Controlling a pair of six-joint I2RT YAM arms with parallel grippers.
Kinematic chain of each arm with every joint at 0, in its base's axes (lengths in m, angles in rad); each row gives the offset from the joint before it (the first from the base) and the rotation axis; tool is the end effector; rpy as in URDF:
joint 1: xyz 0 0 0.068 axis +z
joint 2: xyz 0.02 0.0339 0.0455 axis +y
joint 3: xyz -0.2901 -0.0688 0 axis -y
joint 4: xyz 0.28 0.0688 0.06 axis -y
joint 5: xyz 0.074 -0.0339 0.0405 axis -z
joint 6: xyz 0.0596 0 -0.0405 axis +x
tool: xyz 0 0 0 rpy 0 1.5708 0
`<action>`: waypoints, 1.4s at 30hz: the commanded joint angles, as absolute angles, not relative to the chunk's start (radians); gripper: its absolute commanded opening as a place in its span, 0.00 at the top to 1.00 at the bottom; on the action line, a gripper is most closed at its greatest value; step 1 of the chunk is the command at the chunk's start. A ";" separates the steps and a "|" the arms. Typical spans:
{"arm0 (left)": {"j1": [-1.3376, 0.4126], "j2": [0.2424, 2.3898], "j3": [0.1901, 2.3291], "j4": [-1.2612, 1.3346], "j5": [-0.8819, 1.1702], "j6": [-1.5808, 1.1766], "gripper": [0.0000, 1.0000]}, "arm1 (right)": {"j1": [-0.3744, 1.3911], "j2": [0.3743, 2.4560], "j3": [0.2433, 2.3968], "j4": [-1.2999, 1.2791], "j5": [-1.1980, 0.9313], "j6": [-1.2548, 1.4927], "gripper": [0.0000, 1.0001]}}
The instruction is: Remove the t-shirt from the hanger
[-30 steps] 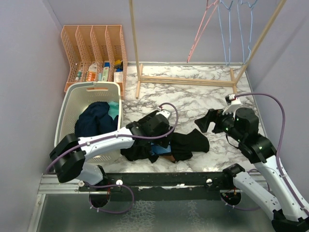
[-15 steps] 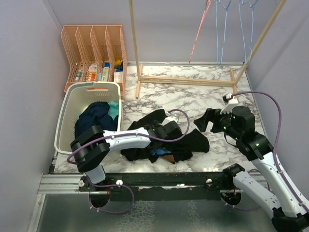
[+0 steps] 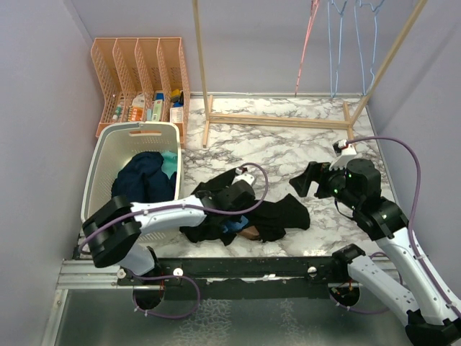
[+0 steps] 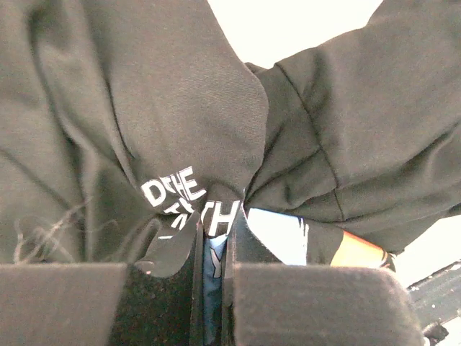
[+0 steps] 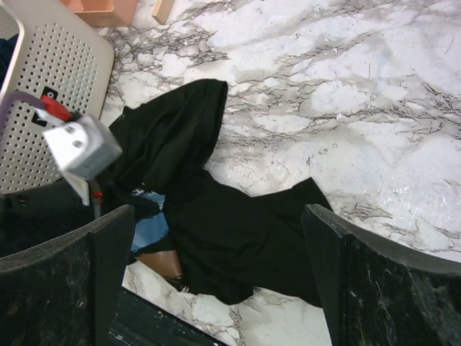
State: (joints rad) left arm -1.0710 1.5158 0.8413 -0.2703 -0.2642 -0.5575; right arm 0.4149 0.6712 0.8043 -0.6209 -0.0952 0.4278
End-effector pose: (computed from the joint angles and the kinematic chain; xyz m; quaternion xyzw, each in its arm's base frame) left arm 0.1753 -0.2886 0.1686 0.2003 0.9225 -0.1359 0.3006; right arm 0.1626 0.0778 0.3281 -0.0190 0.8561 0.2478 0.4531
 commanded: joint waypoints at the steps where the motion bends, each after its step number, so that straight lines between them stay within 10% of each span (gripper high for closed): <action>1: -1.010 1.360 0.877 -0.335 -0.242 -0.501 1.00 | 0.413 0.668 0.803 -0.611 -0.073 0.442 0.00; 26: -0.566 1.277 1.922 -0.660 -0.888 -0.057 1.00 | 0.413 0.701 0.802 -0.609 -0.078 0.438 0.00; 40: -0.534 0.940 1.244 -0.825 -0.913 -0.455 1.00 | 0.413 0.723 0.798 -0.601 -0.103 0.427 0.00; 42: -0.532 0.900 1.098 -0.826 -0.833 -0.515 0.62 | 0.413 0.727 0.799 -0.601 -0.109 0.424 0.00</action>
